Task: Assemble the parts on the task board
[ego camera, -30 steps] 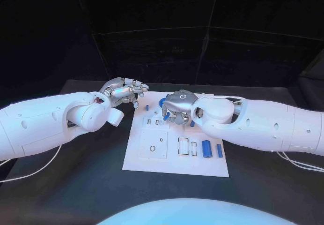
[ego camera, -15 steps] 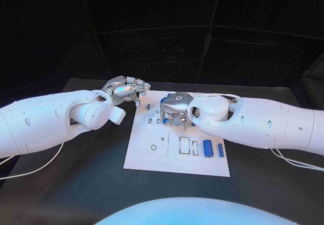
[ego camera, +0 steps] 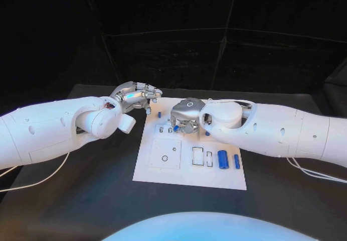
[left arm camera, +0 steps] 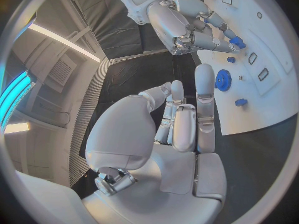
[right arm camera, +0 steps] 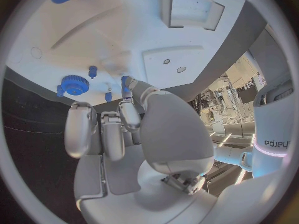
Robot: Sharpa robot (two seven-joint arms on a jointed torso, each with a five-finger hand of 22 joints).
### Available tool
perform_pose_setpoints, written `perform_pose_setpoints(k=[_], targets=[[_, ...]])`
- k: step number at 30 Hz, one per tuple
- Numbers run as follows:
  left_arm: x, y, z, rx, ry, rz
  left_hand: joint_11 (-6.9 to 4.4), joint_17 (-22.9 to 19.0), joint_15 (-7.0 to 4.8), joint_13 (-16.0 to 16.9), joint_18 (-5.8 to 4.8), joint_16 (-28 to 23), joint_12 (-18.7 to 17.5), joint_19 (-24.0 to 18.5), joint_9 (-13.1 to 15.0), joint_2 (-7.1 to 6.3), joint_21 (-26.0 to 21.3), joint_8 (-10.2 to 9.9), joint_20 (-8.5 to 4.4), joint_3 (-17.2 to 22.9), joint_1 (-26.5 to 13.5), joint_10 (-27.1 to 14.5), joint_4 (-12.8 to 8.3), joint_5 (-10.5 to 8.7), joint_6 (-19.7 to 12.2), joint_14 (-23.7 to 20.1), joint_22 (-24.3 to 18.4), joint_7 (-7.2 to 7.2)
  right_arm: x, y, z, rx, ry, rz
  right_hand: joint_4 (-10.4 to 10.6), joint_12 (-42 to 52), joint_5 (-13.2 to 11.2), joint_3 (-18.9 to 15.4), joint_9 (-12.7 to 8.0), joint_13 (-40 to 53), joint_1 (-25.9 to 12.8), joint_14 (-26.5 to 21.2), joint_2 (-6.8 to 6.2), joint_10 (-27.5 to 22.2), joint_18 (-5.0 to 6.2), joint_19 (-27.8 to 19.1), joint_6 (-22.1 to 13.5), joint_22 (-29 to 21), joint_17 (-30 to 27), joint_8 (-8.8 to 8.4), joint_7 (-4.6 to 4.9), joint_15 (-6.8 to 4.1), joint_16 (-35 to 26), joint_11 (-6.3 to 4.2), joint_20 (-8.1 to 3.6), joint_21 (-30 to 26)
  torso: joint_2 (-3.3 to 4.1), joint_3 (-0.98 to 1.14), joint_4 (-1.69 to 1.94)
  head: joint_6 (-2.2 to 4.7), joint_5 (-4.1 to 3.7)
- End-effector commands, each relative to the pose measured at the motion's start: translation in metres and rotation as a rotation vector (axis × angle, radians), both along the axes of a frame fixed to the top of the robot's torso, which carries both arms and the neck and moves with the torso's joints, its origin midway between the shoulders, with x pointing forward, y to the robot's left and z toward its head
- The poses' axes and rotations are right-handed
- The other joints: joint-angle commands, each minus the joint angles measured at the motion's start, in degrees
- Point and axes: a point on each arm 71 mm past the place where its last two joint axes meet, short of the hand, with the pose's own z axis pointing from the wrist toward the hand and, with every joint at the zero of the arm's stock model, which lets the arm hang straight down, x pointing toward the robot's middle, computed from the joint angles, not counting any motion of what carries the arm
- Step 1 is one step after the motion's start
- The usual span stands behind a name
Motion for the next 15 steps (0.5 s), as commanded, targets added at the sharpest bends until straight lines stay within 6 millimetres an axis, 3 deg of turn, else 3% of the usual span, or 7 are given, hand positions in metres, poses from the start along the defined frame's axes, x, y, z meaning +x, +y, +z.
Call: perform_pose_setpoints(k=[1, 15], targets=[[0.0004, -0.0016, 0.0016, -0.008, -0.006, -0.006, -0.04, 0.1, 0.53, -0.1, 0.73, 0.1, 0.0, 0.5, -0.1, 0.26, -0.1, -0.2, 0.13, -0.3, -0.2, -0.5, -0.1, -0.31, -0.2, 0.2, 0.0, 0.14, 0.0003, 0.0022, -0.0003, -0.002, -0.003, 0.034, 0.0, -0.3, 0.2, -0.5, -0.1, -0.1, 0.2, 5.5, -0.10, -0.6, -1.07, 0.1, -0.6, 0.0, 12.4, -0.09, 0.00, -0.13, 0.3, -0.04, -0.13, 0.2, 0.04, -0.02, 0.05, -0.05, 0.09], [0.0005, -0.0020, 0.0015, -0.007, -0.005, -0.007, -0.04, 0.1, 0.53, -0.1, 0.73, 0.1, 0.0, 0.5, -0.1, 0.26, -0.1, -0.2, 0.13, -0.3, -0.2, -0.5, -0.1, -0.31, -0.2, 0.2, 0.0, 0.14, 0.0039, 0.0037, -0.0054, -0.020, 0.011, 0.040, -0.3, -0.5, 0.5, -0.7, -0.3, -0.2, 0.4, 5.6, 0.11, -0.8, -1.05, 0.0, -1.3, 0.0, 12.7, -0.52, 0.13, -0.03, 0.4, 0.07, -0.02, 0.2, -0.03, -0.04, -0.02, -0.35, 0.30]])
